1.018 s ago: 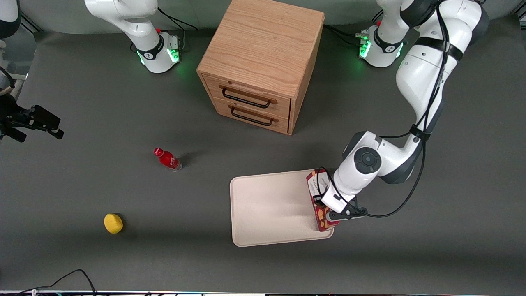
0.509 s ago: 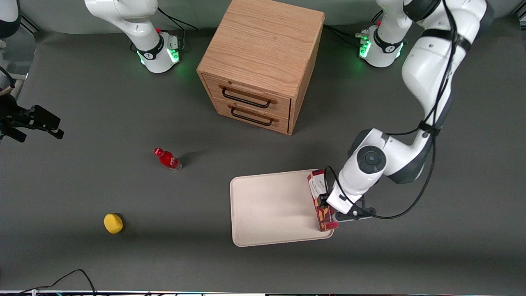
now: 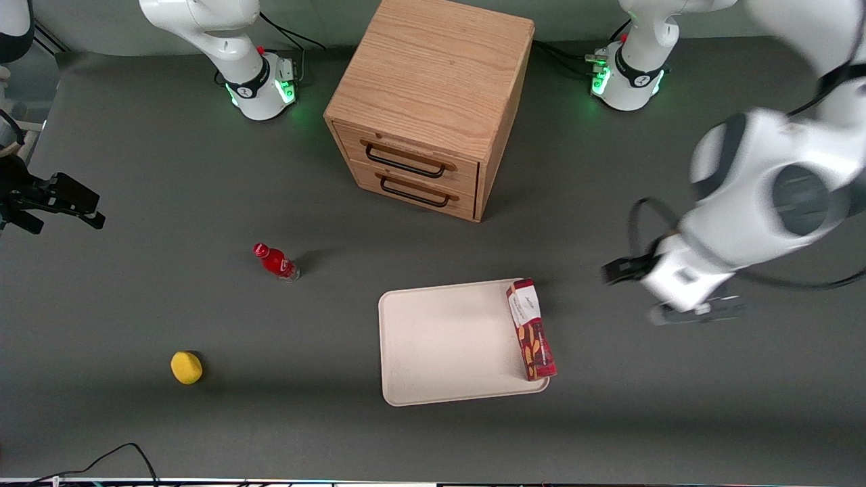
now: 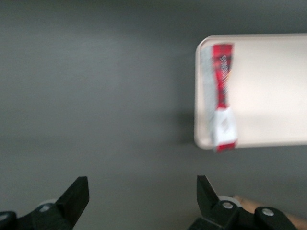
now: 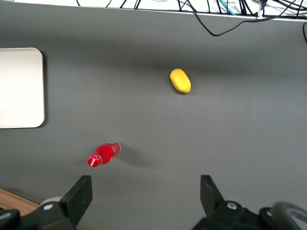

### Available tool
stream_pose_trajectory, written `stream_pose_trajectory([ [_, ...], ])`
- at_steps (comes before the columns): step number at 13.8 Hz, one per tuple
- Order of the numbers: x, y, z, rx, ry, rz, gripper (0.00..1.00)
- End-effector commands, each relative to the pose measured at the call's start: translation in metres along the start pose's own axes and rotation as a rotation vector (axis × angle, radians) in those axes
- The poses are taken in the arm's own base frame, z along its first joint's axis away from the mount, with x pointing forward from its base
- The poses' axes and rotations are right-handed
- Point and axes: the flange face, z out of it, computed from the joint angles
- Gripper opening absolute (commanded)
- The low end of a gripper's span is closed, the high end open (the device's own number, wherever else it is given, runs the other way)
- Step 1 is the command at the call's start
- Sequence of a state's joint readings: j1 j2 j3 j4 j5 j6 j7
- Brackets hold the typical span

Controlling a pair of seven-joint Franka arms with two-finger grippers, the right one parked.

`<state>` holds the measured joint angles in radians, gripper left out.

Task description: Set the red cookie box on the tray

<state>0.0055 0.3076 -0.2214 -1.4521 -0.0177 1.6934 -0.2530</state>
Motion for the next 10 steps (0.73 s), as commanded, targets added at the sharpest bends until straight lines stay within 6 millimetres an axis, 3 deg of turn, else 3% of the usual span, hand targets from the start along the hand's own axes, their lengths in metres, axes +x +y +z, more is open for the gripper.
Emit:
stream_pose_trajectory([
  [1, -0.045, -0.069, -0.032, -0.013, -0.045, 0.064, 1.0],
  [4, -0.112, -0.14, -0.041, -0.016, -0.051, 0.093, 1.0],
  [5, -0.126, -0.148, -0.047, -0.01, -0.046, 0.097, 1.0],
  [10, -0.121, -0.152, -0.07, 0.089, -0.102, 0.108, 1.0],
])
